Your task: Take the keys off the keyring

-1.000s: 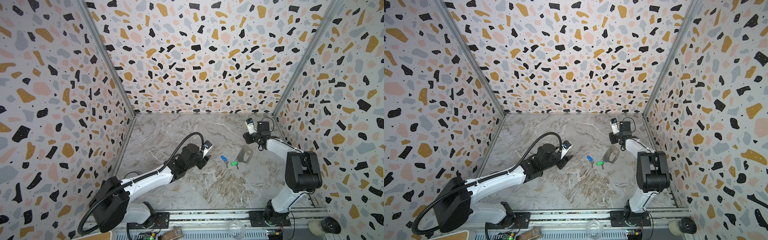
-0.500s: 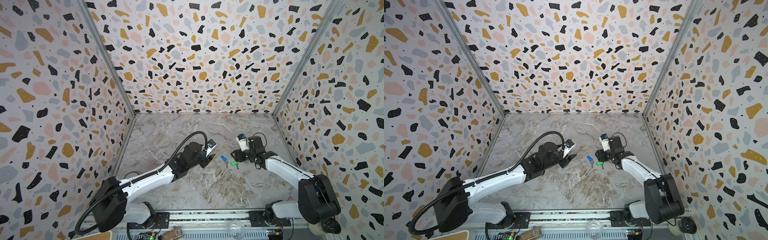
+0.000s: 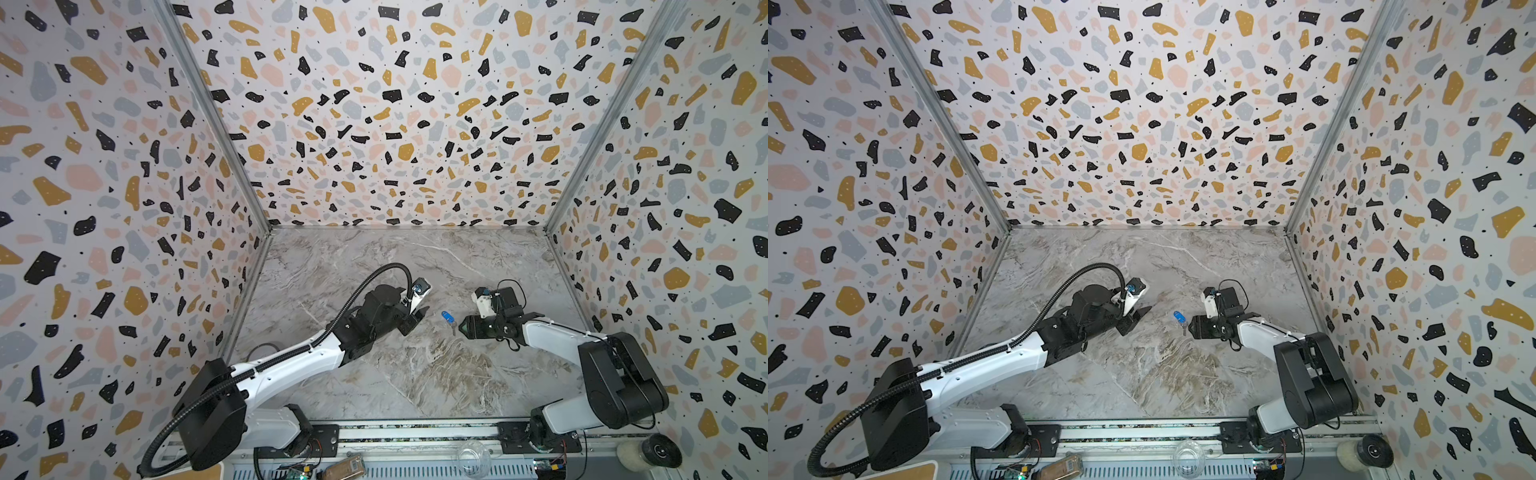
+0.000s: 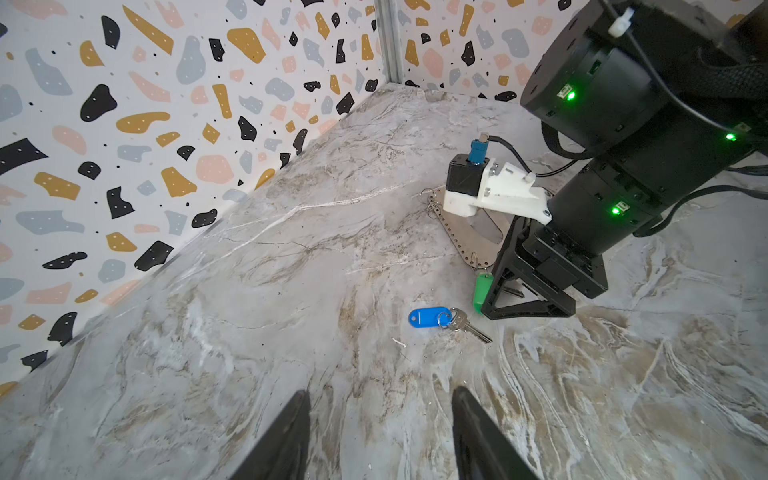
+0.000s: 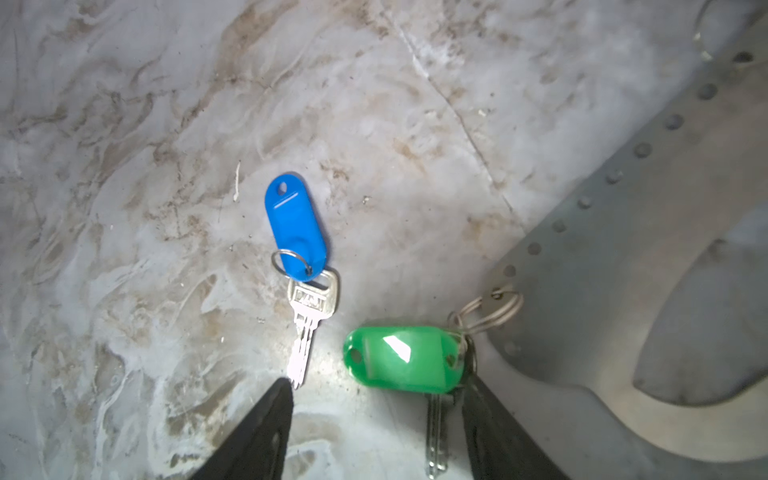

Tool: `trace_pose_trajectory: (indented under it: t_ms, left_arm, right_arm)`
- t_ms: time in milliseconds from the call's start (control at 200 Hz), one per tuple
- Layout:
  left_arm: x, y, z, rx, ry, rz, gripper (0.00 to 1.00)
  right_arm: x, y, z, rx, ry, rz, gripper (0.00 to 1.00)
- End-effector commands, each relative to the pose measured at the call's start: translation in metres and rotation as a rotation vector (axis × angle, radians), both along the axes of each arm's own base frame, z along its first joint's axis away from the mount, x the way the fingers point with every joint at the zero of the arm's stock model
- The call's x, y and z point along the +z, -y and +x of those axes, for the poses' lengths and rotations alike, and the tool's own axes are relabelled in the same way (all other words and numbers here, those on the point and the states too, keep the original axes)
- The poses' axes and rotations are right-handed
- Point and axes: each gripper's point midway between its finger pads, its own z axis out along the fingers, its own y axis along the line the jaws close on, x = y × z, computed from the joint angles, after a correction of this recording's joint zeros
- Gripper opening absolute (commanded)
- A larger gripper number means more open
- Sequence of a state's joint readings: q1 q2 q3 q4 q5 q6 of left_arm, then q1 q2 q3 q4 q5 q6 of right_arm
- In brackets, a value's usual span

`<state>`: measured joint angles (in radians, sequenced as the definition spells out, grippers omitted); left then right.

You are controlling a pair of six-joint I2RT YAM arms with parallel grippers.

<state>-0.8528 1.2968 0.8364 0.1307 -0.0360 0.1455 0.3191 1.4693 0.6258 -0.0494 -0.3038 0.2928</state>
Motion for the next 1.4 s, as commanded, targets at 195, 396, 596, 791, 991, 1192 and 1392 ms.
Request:
trace_pose_trajectory:
  t_ms: [195, 396, 596, 791, 991, 1192, 1392]
  left_arm:
    - [0.008, 0.000, 0.000, 0.005, 0.021, -0.026, 0.56]
    - [0.011, 0.002, 0.001, 0.003, 0.023, -0.024, 0.56]
    - [0.012, 0.003, 0.002, 0.002, 0.029, -0.024, 0.55]
    - [0.013, 0.001, 0.001, 0.003, 0.035, -0.020, 0.56]
    - [0.011, -0.001, 0.001, 0.006, 0.038, -0.014, 0.56]
    - [0.005, -0.003, 0.000, 0.011, 0.035, -0.004, 0.56]
    - [-0.002, -0.001, 0.001, 0.008, 0.023, 0.006, 0.56]
  right_arm:
    - [0.007, -0.036, -0.007, 0.106, -0.013, 0.049, 0.67]
    - [0.052, -0.028, 0.007, 0.195, 0.113, -0.033, 0.64]
    - [0.106, -0.003, 0.029, 0.432, 0.422, -0.202, 0.55]
    - [0.104, 0.019, 0.038, 0.637, 0.576, -0.442, 0.51]
    - [0.061, 0.038, 0.048, 0.716, 0.477, -0.562, 0.42]
    - [0.046, 0.039, 0.054, 0.708, 0.480, -0.584, 0.37]
    - [0.029, 0.040, 0.045, 0.752, 0.456, -0.610, 0.36]
